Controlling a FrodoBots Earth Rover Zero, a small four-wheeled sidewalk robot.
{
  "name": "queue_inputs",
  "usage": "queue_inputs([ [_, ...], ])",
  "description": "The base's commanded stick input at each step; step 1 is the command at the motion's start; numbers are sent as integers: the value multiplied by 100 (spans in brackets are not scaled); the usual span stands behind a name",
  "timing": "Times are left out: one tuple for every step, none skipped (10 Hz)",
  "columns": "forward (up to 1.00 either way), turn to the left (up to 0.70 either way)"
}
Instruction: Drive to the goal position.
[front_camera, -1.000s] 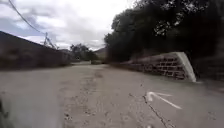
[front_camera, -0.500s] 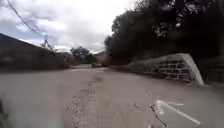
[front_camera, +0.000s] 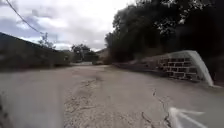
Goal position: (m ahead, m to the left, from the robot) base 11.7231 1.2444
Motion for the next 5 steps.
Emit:
queue_inputs([
  [70,0],
  [70,0],
  [70,0],
  [70,0],
  [70,0],
])
